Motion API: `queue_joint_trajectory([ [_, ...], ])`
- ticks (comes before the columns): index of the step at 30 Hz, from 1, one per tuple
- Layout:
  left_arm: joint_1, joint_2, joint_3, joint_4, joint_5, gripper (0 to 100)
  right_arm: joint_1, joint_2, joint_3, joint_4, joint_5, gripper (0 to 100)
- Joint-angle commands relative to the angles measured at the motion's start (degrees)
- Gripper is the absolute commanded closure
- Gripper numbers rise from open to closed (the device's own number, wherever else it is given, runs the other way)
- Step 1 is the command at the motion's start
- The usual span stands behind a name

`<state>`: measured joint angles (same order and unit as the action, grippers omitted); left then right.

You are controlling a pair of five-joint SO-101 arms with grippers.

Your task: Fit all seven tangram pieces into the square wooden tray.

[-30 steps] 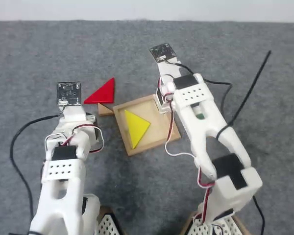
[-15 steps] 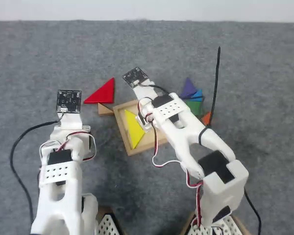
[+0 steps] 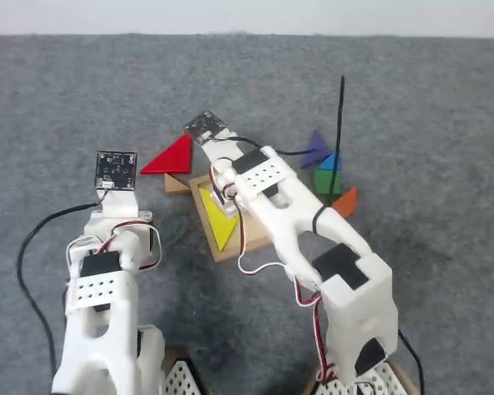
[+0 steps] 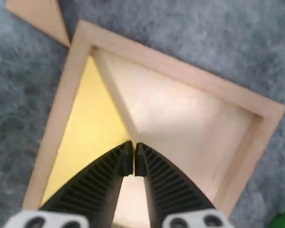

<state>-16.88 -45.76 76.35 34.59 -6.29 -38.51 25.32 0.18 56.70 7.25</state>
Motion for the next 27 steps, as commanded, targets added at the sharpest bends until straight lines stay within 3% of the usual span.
queue_joint_trajectory([
  [1,-0.44,-1.58,-0.31,0.35,-0.7,99,-3.38,0.31,-2.29,0.48,0.53,98.1],
  [5,-0.44,-1.58,-0.31,0.35,-0.7,99,-2.33,-1.89,-2.2,0.66,0.53,97.9],
  [13,-0.53,-1.58,-0.31,0.35,-0.7,99,6.29,-16.31,-2.9,11.12,0.26,97.5],
  [15,-0.53,-1.58,-0.31,0.35,-0.7,99,8.57,-16.92,-2.73,12.26,0.09,93.5],
  [19,-0.7,-1.58,-0.31,0.35,-0.7,99,11.12,-14.64,-0.09,11.65,0.0,84.1],
  [27,-0.44,-1.58,-0.22,0.35,-0.7,99,12.09,-1.01,-5.27,6.64,0.44,88.4],
])
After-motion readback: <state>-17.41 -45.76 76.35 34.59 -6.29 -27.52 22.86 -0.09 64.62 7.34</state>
